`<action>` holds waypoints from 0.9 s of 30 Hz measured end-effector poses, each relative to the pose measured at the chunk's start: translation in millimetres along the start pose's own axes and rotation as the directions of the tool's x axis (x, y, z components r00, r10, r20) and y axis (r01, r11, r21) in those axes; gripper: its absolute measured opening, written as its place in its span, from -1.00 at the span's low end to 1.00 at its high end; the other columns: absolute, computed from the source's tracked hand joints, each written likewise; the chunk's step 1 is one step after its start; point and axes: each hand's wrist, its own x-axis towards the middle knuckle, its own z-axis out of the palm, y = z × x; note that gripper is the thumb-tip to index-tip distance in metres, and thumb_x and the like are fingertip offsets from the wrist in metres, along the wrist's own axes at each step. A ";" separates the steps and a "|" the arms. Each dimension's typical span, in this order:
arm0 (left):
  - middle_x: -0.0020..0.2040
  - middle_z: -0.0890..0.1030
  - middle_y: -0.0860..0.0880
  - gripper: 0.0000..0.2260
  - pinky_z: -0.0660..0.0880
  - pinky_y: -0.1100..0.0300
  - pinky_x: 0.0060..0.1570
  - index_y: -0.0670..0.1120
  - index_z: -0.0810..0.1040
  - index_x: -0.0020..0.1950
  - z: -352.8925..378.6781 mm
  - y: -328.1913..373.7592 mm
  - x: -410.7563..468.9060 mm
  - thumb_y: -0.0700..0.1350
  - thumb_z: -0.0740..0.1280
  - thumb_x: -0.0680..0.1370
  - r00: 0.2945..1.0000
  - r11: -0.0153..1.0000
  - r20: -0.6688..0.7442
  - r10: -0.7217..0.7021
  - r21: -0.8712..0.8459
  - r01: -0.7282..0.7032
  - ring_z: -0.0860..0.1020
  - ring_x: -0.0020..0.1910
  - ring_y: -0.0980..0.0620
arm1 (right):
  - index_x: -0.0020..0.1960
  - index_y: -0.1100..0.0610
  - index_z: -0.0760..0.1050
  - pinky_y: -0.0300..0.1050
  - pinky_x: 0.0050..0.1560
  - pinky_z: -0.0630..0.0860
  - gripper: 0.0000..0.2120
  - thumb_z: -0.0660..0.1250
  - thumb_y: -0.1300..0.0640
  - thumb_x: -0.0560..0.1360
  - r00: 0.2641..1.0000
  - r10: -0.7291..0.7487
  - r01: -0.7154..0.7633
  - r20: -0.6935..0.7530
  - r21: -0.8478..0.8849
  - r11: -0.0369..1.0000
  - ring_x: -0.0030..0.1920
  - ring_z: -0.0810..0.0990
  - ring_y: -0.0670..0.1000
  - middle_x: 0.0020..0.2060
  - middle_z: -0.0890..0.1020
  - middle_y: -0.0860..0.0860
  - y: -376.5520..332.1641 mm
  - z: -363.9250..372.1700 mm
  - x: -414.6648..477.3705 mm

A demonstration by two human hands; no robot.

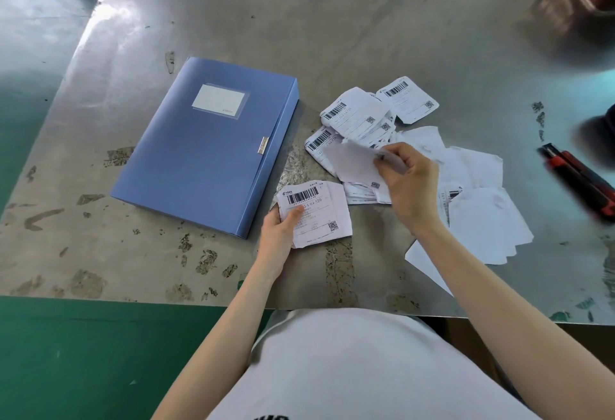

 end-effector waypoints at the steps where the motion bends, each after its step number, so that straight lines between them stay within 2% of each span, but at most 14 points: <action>1: -0.03 0.71 0.05 -0.86 0.60 0.21 -0.20 -0.03 0.60 0.09 -0.1 0.0 0.3 -0.14 0.37 0.54 1.000 1.000 0.003 0.001 -0.003 -0.001 0.68 -0.04 0.04 | -0.14 0.20 0.59 -0.36 -0.16 0.41 -0.93 0.38 0.34 0.44 0.996 -0.083 0.084 0.020 -0.048 0.995 -0.25 0.49 -0.18 -0.27 0.59 -0.02 0.9 4.8 -6.1; 4: -0.06 0.72 0.00 -0.87 0.60 0.20 -0.22 -0.06 0.61 0.08 0.8 0.3 0.1 -0.10 0.36 0.55 1.000 1.000 -0.003 0.012 -0.014 -0.012 0.68 -0.09 0.03 | -0.15 0.24 0.60 -0.36 -0.15 0.44 -0.95 0.41 0.34 0.42 0.939 -0.274 0.309 0.207 -0.162 0.937 -0.24 0.51 -0.10 -0.24 0.59 0.02 5.8 17.2 -22.6; 6: -0.08 0.71 -0.01 -0.87 0.60 0.21 -0.22 -0.04 0.62 0.03 1.4 0.9 -0.3 -0.03 0.33 0.57 0.999 1.000 -0.017 0.027 -0.006 -0.027 0.68 -0.13 0.03 | -0.13 0.23 0.60 -0.19 -0.14 0.50 -0.94 0.42 0.33 0.41 0.880 -0.247 0.340 0.407 -0.173 0.924 -0.22 0.55 -0.03 -0.21 0.61 0.04 8.9 23.8 -32.1; 9: -0.07 0.70 0.02 -0.76 0.56 0.25 -0.15 -0.04 0.61 0.05 2.1 1.8 0.0 0.07 0.27 0.59 0.998 1.000 -0.056 0.003 0.009 -0.002 0.66 -0.11 0.08 | -0.14 0.21 0.61 0.00 -0.10 0.51 -0.95 0.43 0.31 0.42 0.802 -0.129 0.291 0.584 -0.192 0.937 -0.17 0.58 0.05 -0.19 0.61 0.06 13.3 33.9 -43.2; 11: -0.05 0.70 0.05 -0.73 0.53 0.32 -0.13 -0.06 0.60 0.09 1.9 2.6 0.4 0.09 0.24 0.60 0.997 1.000 -0.075 -0.009 0.010 0.010 0.65 -0.08 0.13 | -0.15 0.21 0.62 -0.07 -0.08 0.50 -0.97 0.43 0.30 0.42 0.782 -0.076 0.218 0.619 -0.157 0.963 -0.16 0.58 0.04 -0.20 0.63 0.06 15.1 38.0 -48.0; 13: -0.06 0.70 0.03 -0.74 0.54 0.30 -0.14 -0.09 0.60 0.09 2.2 3.5 -0.2 0.04 0.24 0.61 0.997 1.000 -0.070 -0.013 0.008 0.013 0.66 -0.10 0.11 | -0.13 0.20 0.64 -0.25 -0.07 0.46 -0.96 0.42 0.29 0.43 0.766 -0.023 0.142 0.642 -0.133 0.981 -0.15 0.58 -0.02 -0.18 0.65 0.03 17.5 39.2 -50.9; 15: -0.16 0.71 0.04 -0.84 0.54 0.31 -0.25 -0.08 0.61 0.00 2.3 4.9 -1.6 -0.05 0.26 0.61 0.998 1.000 -0.064 -0.003 0.015 0.003 0.66 -0.19 0.13 | -0.09 0.19 0.65 -0.40 -0.07 0.41 -0.92 0.41 0.28 0.44 0.759 0.035 0.070 0.650 -0.134 0.988 -0.14 0.57 -0.12 -0.16 0.66 0.00 19.2 38.0 -50.5; 17: -0.18 0.70 0.03 -0.89 0.55 0.29 -0.30 -0.08 0.59 -0.02 3.1 6.2 -2.0 -0.12 0.28 0.59 0.997 1.000 -0.071 -0.009 0.018 0.010 0.66 -0.23 0.12 | -0.10 0.16 0.66 -0.45 -0.12 0.40 -0.90 0.38 0.29 0.46 0.773 0.073 0.001 0.630 -0.116 0.993 -0.19 0.54 -0.20 -0.18 0.67 -0.01 19.1 35.0 -47.2; 20: -0.18 0.70 0.00 -0.90 0.61 0.19 -0.30 -0.08 0.56 -0.02 3.4 6.4 -1.7 -0.15 0.25 0.60 0.996 0.999 -0.077 -0.043 0.012 0.044 0.68 -0.24 0.06 | -0.18 0.06 0.62 -0.43 -0.21 0.42 -0.83 0.36 0.30 0.48 0.826 0.126 -0.104 0.550 -0.070 0.992 -0.23 0.52 -0.23 -0.26 0.63 -0.10 16.2 28.0 -38.6; 22: -0.22 0.71 -0.01 -0.89 0.62 0.19 -0.32 -0.07 0.55 -0.05 3.3 6.6 -2.7 -0.14 0.24 0.61 0.996 0.998 -0.071 -0.051 0.027 0.053 0.69 -0.25 0.05 | -0.23 0.08 0.59 -0.37 -0.21 0.48 -0.80 0.33 0.33 0.48 0.867 0.185 -0.207 0.462 -0.003 0.978 -0.18 0.56 -0.13 -0.26 0.64 -0.07 12.9 23.3 -31.7; 24: -0.21 0.72 0.01 -0.90 0.60 0.22 -0.34 -0.08 0.55 -0.05 3.0 6.6 -3.5 -0.13 0.26 0.61 0.997 0.998 -0.061 -0.054 0.010 0.055 0.69 -0.23 0.05 | -0.30 0.15 0.57 -0.28 -0.26 0.44 -0.79 0.30 0.37 0.44 0.905 0.234 -0.289 0.355 0.108 0.951 -0.25 0.55 -0.07 -0.33 0.63 -0.06 8.2 18.3 -24.1; 27: -0.19 0.72 0.01 -0.91 0.59 0.24 -0.33 -0.08 0.56 -0.03 2.9 7.3 -3.9 -0.13 0.27 0.60 0.997 0.998 -0.057 -0.059 -0.002 0.059 0.69 -0.20 0.04 | -0.31 0.06 0.57 -0.27 -0.34 0.43 -0.79 0.29 0.34 0.35 0.905 0.295 -0.374 0.308 0.241 0.896 -0.35 0.52 -0.09 -0.40 0.61 -0.09 0.9 10.5 -14.4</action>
